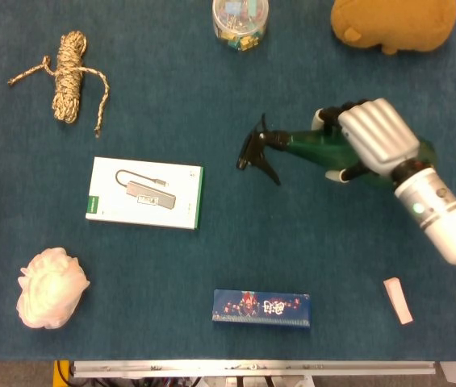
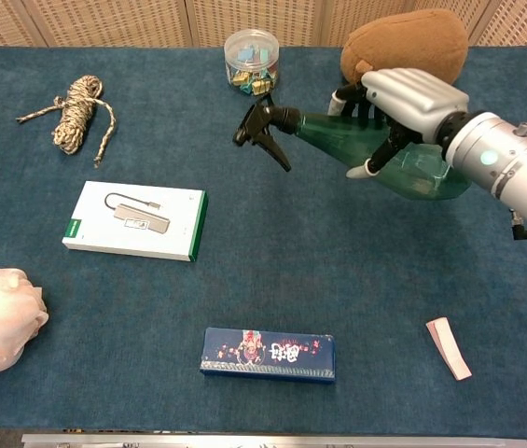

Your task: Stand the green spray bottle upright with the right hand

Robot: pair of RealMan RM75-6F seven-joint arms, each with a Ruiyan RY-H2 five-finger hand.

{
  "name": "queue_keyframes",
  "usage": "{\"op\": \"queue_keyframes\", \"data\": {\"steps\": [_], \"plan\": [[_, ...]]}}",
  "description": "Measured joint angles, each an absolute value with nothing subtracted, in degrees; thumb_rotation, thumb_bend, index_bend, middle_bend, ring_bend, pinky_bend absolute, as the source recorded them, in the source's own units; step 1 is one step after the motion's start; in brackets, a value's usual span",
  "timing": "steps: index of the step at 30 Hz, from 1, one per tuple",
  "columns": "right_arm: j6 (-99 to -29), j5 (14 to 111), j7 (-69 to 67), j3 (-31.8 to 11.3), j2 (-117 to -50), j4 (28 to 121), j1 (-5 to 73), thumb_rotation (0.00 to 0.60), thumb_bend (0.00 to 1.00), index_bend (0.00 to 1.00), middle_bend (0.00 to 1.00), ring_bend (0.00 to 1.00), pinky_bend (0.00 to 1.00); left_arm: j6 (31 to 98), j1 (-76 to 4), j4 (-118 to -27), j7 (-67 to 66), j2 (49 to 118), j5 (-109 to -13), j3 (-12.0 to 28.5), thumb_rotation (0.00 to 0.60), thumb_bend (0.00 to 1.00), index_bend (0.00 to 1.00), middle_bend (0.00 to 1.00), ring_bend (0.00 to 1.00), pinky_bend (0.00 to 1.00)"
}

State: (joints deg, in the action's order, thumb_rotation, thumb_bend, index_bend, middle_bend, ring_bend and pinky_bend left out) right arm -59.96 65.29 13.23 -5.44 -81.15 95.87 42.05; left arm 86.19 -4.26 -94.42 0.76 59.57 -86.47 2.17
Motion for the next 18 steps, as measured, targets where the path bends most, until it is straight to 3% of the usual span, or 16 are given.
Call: {"op": "queue_keyframes", "data": {"steps": [8, 18], "plan": [[-67.23, 75.53, -8.96, -5.74, -83.15, 91.44, 36.30, 0.600, 0.08, 0.55, 0.64, 0.55, 0.63, 85.80, -4.37, -94.20, 0.17, 59.88, -86.07, 2.21, 0.600, 0.40, 0.51, 0.54, 0.35, 0.49], [-79.01, 85.04, -32.34, -5.36, -95.04, 70.17, 30.16, 0.600, 0.08, 0.55, 0.63, 0.53, 0.63, 85.13, -4.53, -93.90, -0.50, 60.18, -85.69, 2.10, 0.600, 0.40, 0.51, 0.54, 0.35, 0.49]]}}
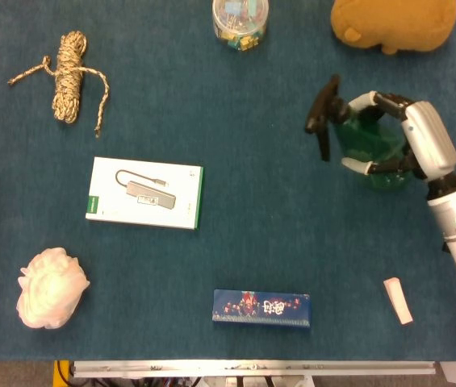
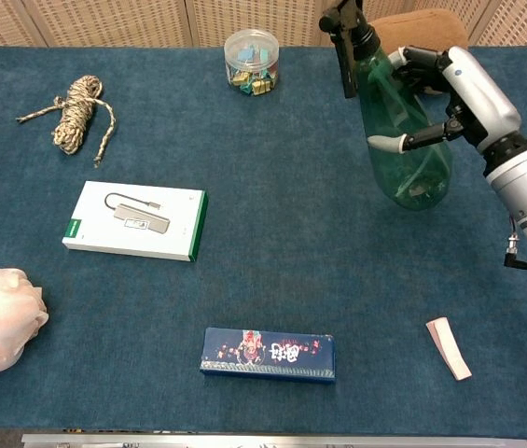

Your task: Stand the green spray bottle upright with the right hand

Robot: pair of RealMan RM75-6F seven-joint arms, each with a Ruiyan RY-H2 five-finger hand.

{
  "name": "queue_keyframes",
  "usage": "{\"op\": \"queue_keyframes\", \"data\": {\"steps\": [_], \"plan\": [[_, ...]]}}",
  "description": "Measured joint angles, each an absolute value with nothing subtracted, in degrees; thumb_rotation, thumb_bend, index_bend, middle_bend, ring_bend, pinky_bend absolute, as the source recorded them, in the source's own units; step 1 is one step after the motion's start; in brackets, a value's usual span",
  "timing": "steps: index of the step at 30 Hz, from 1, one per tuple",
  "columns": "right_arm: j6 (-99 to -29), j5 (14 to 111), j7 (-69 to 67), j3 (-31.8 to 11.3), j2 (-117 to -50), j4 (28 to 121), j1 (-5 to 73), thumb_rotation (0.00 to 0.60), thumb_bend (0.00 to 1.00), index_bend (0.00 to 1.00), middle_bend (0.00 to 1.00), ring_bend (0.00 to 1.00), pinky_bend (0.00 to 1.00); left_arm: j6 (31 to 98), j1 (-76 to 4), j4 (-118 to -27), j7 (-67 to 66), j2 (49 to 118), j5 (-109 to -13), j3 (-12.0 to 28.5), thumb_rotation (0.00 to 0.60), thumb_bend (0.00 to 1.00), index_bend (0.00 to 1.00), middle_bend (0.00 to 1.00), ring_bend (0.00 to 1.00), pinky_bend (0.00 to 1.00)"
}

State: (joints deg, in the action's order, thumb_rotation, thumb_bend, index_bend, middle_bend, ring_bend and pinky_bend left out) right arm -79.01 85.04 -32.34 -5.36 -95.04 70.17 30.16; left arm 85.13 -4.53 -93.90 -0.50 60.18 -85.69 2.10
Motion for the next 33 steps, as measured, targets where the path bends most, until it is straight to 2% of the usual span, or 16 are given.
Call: {"op": "queue_keyframes", "data": {"steps": [8, 16, 22, 33], "plan": [[-87.57, 88.86, -45.99, -5.78, -106.01, 52.17, 27.90, 0.600, 0.08, 0.56, 0.63, 0.53, 0.63, 84.97, -4.51, -93.87, -0.35, 60.05, -85.35, 2.15, 0.600, 0.40, 0.52, 0.54, 0.35, 0.49], [-95.16, 89.62, -55.14, -8.33, -115.82, 37.22, 26.79, 0.600, 0.08, 0.56, 0.63, 0.53, 0.63, 84.54, -4.59, -93.93, -0.58, 60.02, -85.25, 1.99, 0.600, 0.40, 0.52, 0.54, 0.35, 0.49], [-95.76, 87.79, -60.99, -10.30, -119.61, 31.76, 26.22, 0.600, 0.08, 0.56, 0.62, 0.53, 0.63, 84.38, -4.58, -93.92, -0.74, 60.01, -85.12, 1.93, 0.600, 0.40, 0.52, 0.54, 0.35, 0.49], [-92.54, 85.50, -64.76, -11.52, -121.45, 27.81, 25.93, 0.600, 0.08, 0.56, 0.62, 0.52, 0.63, 83.92, -4.65, -93.99, -0.86, 59.89, -84.71, 1.89, 0.600, 0.40, 0.52, 0.54, 0.35, 0.49]]}}
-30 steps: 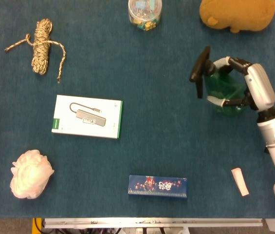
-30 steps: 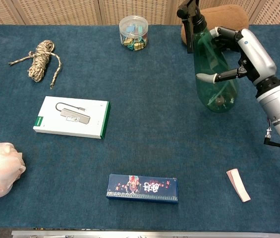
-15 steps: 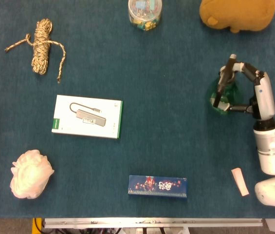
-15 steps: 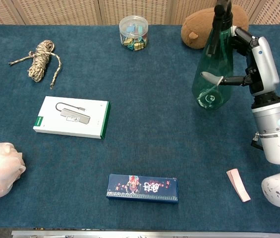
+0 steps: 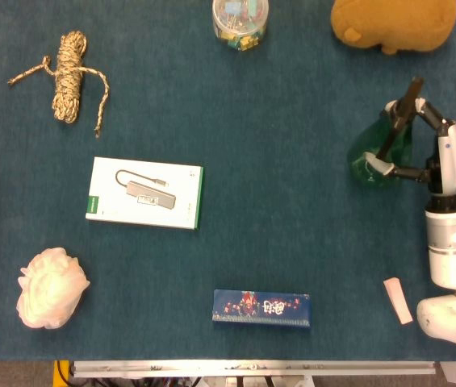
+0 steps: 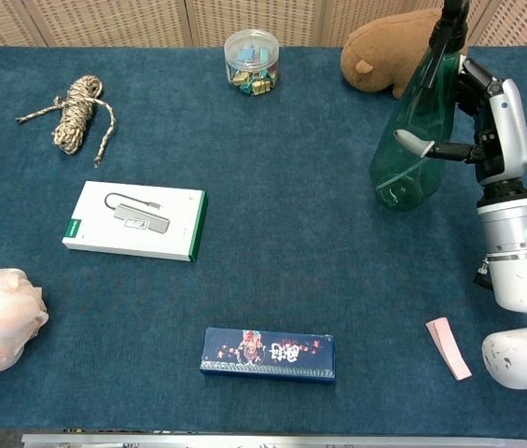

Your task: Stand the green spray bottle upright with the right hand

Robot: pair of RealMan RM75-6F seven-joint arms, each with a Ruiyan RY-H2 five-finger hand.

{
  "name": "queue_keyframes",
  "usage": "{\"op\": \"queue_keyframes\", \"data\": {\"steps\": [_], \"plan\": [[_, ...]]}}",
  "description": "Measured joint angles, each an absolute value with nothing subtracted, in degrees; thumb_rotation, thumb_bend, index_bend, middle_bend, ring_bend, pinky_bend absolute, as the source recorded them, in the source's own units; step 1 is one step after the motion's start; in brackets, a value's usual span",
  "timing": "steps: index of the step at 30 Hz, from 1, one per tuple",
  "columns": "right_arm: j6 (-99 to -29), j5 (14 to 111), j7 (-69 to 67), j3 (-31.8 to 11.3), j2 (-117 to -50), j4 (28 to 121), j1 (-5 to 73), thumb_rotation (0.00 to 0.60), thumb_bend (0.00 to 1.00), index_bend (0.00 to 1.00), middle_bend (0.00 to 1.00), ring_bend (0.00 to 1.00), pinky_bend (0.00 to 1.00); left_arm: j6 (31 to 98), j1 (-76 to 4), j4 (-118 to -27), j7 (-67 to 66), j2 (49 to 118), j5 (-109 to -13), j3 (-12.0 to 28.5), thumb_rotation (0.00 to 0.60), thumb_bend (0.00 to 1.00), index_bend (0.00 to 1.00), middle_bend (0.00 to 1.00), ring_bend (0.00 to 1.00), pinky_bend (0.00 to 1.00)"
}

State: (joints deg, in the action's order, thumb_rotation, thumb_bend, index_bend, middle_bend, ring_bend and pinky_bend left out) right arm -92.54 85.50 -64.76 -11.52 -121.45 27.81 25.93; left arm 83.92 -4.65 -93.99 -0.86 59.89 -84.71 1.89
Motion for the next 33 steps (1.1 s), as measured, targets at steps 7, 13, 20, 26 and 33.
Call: {"op": "queue_keyframes", "data": {"steps": [7, 13, 20, 26, 33], "plan": [[-93.17, 85.57, -67.22, -11.23, -122.22, 25.34, 25.47, 0.600, 0.01, 0.56, 0.61, 0.52, 0.63, 83.52, -4.69, -94.04, -0.66, 59.76, -84.60, 1.76, 0.600, 0.40, 0.52, 0.54, 0.35, 0.49], [-93.71, 85.26, -69.59, -11.18, -123.54, 21.98, 24.76, 0.600, 0.00, 0.57, 0.61, 0.52, 0.63, 83.21, -4.73, -94.16, -0.87, 59.73, -84.58, 1.56, 0.600, 0.40, 0.52, 0.54, 0.35, 0.49], [-92.15, 84.42, -71.83, -11.23, -125.05, 18.28, 24.26, 0.600, 0.00, 0.57, 0.61, 0.52, 0.63, 83.13, -4.69, -94.22, -1.01, 59.72, -84.42, 1.53, 0.600, 0.40, 0.52, 0.54, 0.35, 0.49], [-92.31, 83.90, -72.76, -11.34, -125.66, 16.52, 23.78, 0.600, 0.00, 0.57, 0.61, 0.52, 0.63, 82.94, -4.73, -94.28, -0.93, 59.62, -84.32, 1.50, 0.600, 0.40, 0.52, 0.54, 0.35, 0.49], [-91.92, 84.04, -72.63, -10.53, -125.71, 15.23, 22.94, 0.600, 0.00, 0.56, 0.57, 0.49, 0.63, 82.84, -4.72, -94.32, -1.20, 59.66, -84.41, 1.35, 0.600, 0.40, 0.52, 0.54, 0.35, 0.49]]}}
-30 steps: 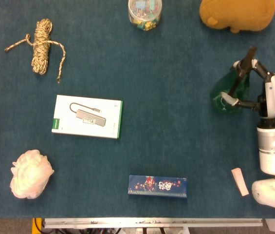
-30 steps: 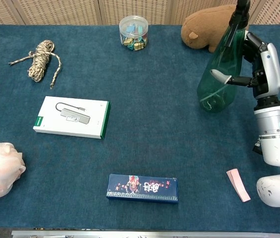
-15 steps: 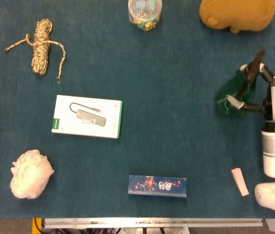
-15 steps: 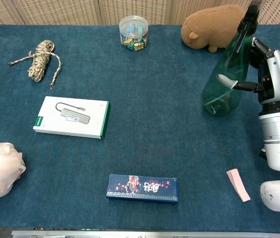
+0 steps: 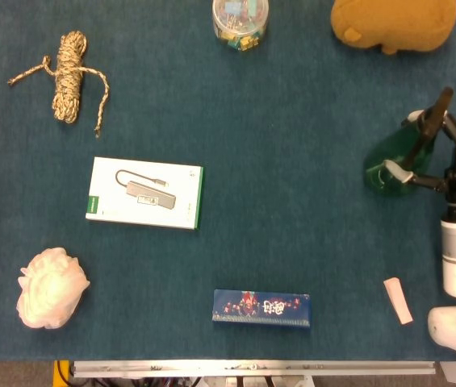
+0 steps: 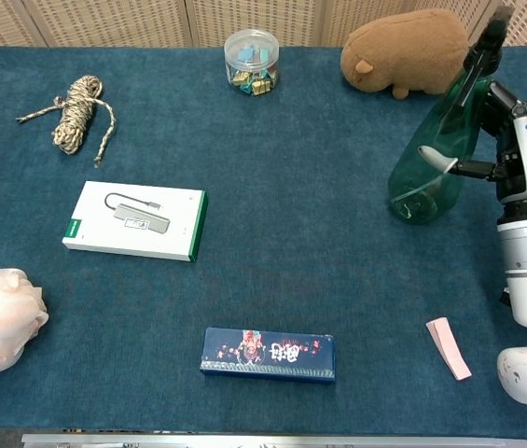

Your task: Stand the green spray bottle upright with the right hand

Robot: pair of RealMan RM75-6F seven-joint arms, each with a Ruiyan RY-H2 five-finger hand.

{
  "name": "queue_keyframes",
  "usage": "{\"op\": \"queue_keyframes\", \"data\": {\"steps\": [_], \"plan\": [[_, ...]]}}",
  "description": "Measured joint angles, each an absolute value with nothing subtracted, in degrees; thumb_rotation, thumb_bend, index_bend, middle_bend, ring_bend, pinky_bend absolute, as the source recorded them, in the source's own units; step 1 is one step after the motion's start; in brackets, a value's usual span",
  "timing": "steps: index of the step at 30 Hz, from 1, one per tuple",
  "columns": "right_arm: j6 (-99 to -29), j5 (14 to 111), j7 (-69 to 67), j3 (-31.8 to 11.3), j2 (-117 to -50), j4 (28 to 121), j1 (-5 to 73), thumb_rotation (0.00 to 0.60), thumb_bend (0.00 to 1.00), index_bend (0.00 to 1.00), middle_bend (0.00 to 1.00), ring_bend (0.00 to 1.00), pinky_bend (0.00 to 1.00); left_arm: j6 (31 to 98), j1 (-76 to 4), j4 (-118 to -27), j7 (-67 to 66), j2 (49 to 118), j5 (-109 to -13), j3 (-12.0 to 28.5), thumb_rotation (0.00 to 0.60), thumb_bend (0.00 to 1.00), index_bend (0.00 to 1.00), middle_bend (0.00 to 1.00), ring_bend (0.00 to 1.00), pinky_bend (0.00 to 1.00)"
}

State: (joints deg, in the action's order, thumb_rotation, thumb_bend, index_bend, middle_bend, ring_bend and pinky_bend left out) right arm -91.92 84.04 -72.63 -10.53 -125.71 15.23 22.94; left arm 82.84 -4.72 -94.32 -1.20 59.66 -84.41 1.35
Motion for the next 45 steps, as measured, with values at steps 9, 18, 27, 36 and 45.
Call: {"op": "queue_keyframes", "data": {"steps": [9, 18, 27, 36, 45], "plan": [[-91.36, 83.96, -72.56, -9.93, -125.19, 14.71, 21.77, 0.600, 0.00, 0.51, 0.50, 0.44, 0.63, 82.21, -4.85, -94.35, -1.41, 59.74, -84.13, 1.21, 0.600, 0.40, 0.52, 0.54, 0.35, 0.49], [-91.49, 84.63, -72.06, -8.77, -124.72, 14.38, 20.96, 0.600, 0.00, 0.24, 0.31, 0.28, 0.53, 81.83, -4.92, -94.68, -1.26, 59.51, -84.01, 1.07, 0.600, 0.40, 0.52, 0.54, 0.35, 0.49], [-93.04, 84.89, -72.11, -8.52, -123.88, 15.27, 20.69, 0.600, 0.00, 0.13, 0.23, 0.19, 0.45, 81.77, -4.93, -94.77, -1.27, 59.48, -83.93, 1.06, 0.600, 0.40, 0.52, 0.54, 0.35, 0.49], [-95.54, 86.38, -72.96, -6.92, -122.17, 17.37, 19.24, 0.600, 0.00, 0.08, 0.18, 0.14, 0.37, 81.67, -4.95, -94.79, -1.39, 59.50, -83.71, 1.09, 0.600, 0.40, 0.52, 0.54, 0.35, 0.49], [-98.30, 86.67, -72.26, -6.84, -121.46, 18.98, 18.16, 0.600, 0.00, 0.08, 0.18, 0.14, 0.37, 81.56, -4.96, -94.73, -1.57, 59.55, -83.56, 1.08, 0.600, 0.40, 0.52, 0.54, 0.35, 0.49]]}}
